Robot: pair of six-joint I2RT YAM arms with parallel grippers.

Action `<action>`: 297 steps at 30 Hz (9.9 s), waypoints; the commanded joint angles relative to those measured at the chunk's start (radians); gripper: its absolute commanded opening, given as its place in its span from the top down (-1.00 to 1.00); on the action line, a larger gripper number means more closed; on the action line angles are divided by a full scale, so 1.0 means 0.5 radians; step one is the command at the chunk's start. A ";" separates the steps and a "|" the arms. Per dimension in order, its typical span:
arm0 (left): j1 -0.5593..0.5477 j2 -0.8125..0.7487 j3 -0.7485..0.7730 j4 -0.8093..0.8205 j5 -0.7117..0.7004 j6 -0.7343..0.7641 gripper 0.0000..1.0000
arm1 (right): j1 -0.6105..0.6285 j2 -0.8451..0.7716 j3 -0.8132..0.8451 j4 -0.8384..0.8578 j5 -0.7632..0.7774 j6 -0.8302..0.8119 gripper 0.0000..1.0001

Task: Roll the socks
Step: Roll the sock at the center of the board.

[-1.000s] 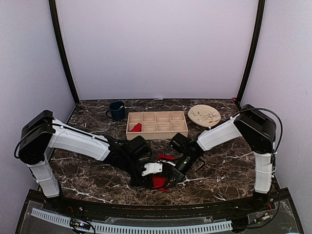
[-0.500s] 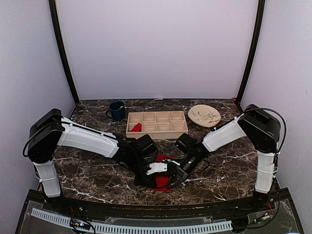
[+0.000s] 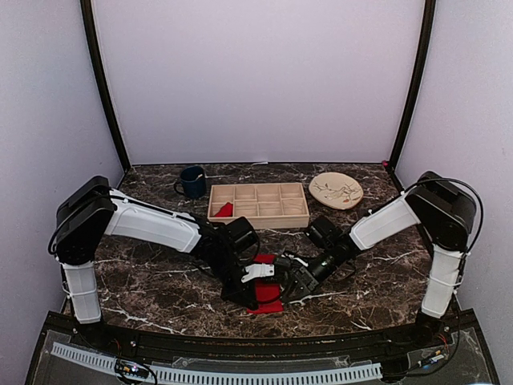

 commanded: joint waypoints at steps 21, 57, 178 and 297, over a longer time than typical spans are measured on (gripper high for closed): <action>0.219 0.312 0.343 -0.513 0.497 -0.060 1.00 | 0.033 -0.919 -0.501 0.264 1.315 0.026 0.59; 0.274 0.593 0.609 -0.826 0.638 0.004 1.00 | 1.038 -0.398 0.118 -0.167 2.239 -0.585 0.31; -0.066 -0.074 -0.107 0.248 -0.295 0.020 0.13 | 0.207 0.154 0.329 -0.517 0.307 -0.482 0.93; 0.323 0.695 0.700 -0.856 0.742 -0.013 1.00 | 0.835 -0.376 0.158 -0.122 2.003 -0.685 0.40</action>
